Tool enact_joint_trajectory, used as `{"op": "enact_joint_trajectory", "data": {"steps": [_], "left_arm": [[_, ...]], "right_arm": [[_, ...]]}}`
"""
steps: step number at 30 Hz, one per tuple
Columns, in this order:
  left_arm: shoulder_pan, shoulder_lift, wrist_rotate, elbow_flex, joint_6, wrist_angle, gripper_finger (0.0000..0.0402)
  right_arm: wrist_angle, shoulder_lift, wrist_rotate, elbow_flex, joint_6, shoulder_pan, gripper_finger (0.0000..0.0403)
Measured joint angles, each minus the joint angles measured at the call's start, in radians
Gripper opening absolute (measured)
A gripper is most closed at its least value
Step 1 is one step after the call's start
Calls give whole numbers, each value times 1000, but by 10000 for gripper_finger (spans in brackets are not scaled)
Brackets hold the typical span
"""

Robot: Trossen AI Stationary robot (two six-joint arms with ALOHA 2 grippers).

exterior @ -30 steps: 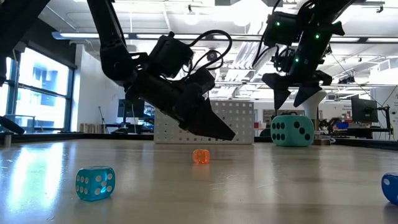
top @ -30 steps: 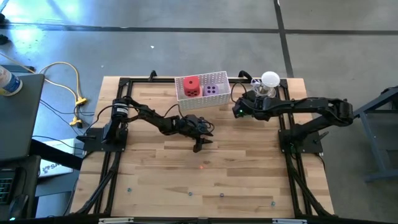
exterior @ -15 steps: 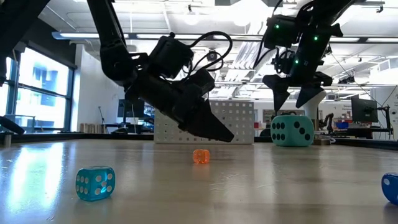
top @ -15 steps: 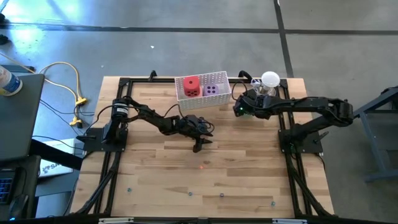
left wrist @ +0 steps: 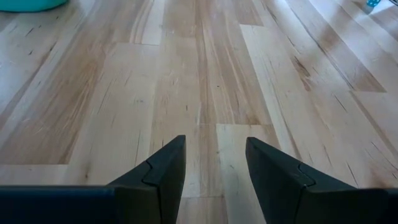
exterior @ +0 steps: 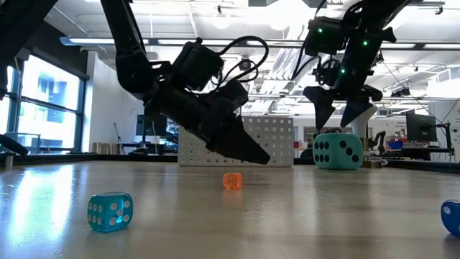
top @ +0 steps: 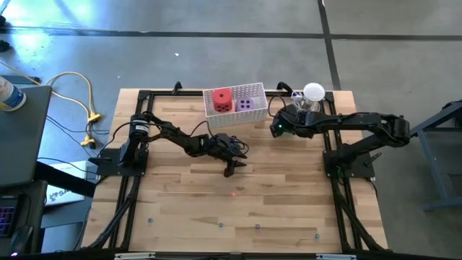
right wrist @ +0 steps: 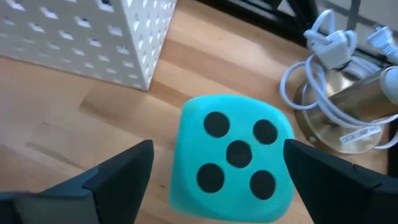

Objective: Pick & Place Dice
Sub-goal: Put the large blue dice into the white bin

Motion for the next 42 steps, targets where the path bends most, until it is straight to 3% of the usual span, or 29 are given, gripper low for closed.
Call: {"op": "enact_joint_trajectory", "data": {"steps": [6,20,30,38,42], "left_arm": [[0,0,0,0,-1,-2,163],[0,0,0,0,-3,-6,163],[0,0,1,0,-2,-15,163],[0,0,1,0,1,-14,163],[0,0,1,0,0,-22,163]], "right_arm": [[1,0,-13,0,0,0,396],[-13,61,-6,0,-2,-15,399],[21,215,87,5,27,-45,397],[32,224,89,3,78,-46,399],[30,228,144,1,107,-19,399]]}}
